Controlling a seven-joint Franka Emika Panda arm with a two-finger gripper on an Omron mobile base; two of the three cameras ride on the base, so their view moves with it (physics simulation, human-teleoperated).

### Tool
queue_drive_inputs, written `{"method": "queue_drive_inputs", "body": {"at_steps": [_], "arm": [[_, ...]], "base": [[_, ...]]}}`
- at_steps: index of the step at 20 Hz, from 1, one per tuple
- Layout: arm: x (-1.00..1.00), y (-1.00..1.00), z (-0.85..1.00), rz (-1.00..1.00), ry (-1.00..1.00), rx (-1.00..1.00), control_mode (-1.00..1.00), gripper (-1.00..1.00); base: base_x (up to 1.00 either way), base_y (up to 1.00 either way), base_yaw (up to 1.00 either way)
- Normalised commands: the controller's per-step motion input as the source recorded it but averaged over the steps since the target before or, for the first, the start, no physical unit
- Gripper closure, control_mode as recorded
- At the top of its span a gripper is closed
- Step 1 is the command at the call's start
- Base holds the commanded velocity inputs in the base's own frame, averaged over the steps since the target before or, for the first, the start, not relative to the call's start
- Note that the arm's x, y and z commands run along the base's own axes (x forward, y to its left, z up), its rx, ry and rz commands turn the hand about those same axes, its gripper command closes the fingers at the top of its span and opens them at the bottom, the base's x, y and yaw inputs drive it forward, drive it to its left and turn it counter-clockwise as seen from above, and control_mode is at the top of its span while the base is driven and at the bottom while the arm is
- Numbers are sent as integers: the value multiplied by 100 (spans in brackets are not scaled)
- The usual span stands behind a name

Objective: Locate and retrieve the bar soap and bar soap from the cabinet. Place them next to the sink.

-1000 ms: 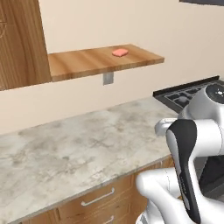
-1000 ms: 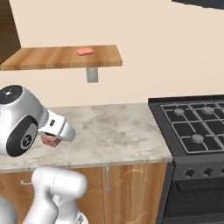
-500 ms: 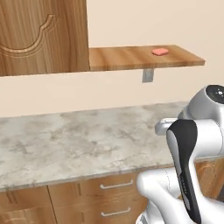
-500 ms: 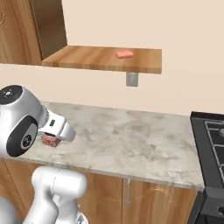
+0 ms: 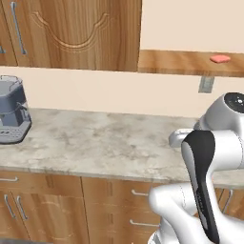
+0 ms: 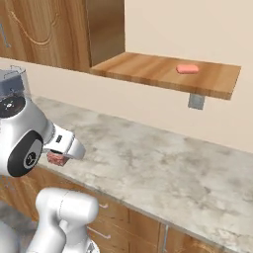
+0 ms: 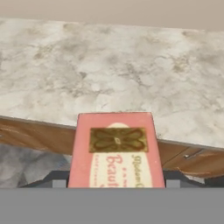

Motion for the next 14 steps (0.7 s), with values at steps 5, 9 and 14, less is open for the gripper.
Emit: {"method": "queue_drive_inputs", "body": {"at_steps": [5, 9, 14], "arm": [[0, 0, 0, 0, 0, 0, 100, 100], [0, 0, 0, 0, 0, 0, 100, 100], [0, 0, 0, 0, 0, 0, 100, 100]], "base": [[0, 0, 50], [0, 1, 50], [-4, 10, 50]]}}
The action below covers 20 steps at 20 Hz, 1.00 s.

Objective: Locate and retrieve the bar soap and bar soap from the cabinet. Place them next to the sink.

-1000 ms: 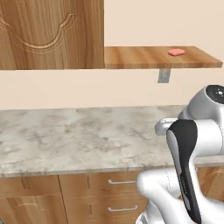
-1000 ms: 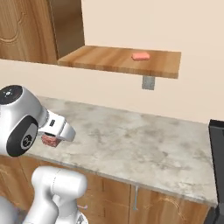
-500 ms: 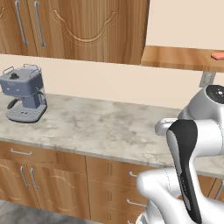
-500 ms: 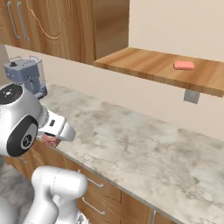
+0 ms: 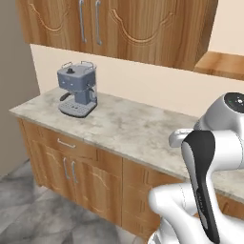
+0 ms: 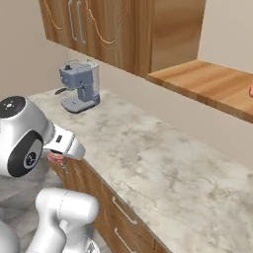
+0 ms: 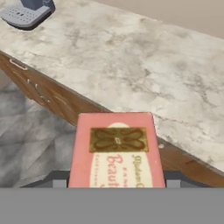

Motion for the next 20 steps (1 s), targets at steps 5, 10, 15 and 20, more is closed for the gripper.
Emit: {"method": "queue_drive_inputs", "body": {"at_steps": [5, 10, 15, 20], "arm": [[0, 0, 0, 0, 0, 0, 100, 100], [0, 0, 0, 0, 0, 0, 100, 100], [0, 0, 0, 0, 0, 0, 100, 100], [0, 0, 0, 0, 0, 0, 100, 100]], "base": [[-4, 19, 50], [-4, 22, 50], [-9, 34, 47], [-9, 38, 46]]}}
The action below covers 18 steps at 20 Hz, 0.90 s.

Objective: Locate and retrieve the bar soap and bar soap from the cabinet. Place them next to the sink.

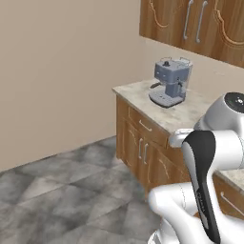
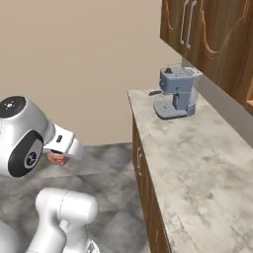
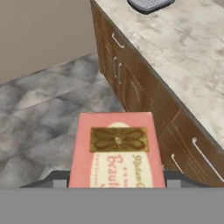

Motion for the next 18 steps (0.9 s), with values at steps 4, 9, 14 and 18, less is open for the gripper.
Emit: {"method": "queue_drive_inputs", "body": {"at_steps": [4, 9, 14, 18], "arm": [[0, 0, 0, 0, 0, 0, 100, 100], [0, 0, 0, 0, 0, 0, 100, 100], [0, 0, 0, 0, 0, 0, 100, 100], [0, 0, 0, 0, 0, 0, 100, 100]], "base": [[-11, 42, 44], [-11, 44, 45], [-10, 43, 45], [-8, 40, 46]]}}
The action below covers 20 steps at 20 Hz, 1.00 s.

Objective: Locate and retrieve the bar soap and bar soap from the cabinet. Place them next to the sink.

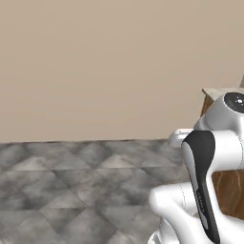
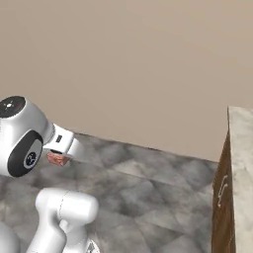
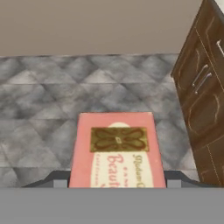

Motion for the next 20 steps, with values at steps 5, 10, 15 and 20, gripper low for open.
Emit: {"method": "queue_drive_inputs", "body": {"at_steps": [5, 10, 15, 20], "arm": [[0, 0, 0, 0, 0, 0, 100, 100], [0, 0, 0, 0, 0, 0, 100, 100], [0, 0, 0, 0, 0, 0, 100, 100], [0, 0, 0, 0, 0, 0, 100, 100]], "base": [[-3, 38, 47], [-1, 37, 47], [-1, 38, 46], [0, 39, 46]]}}
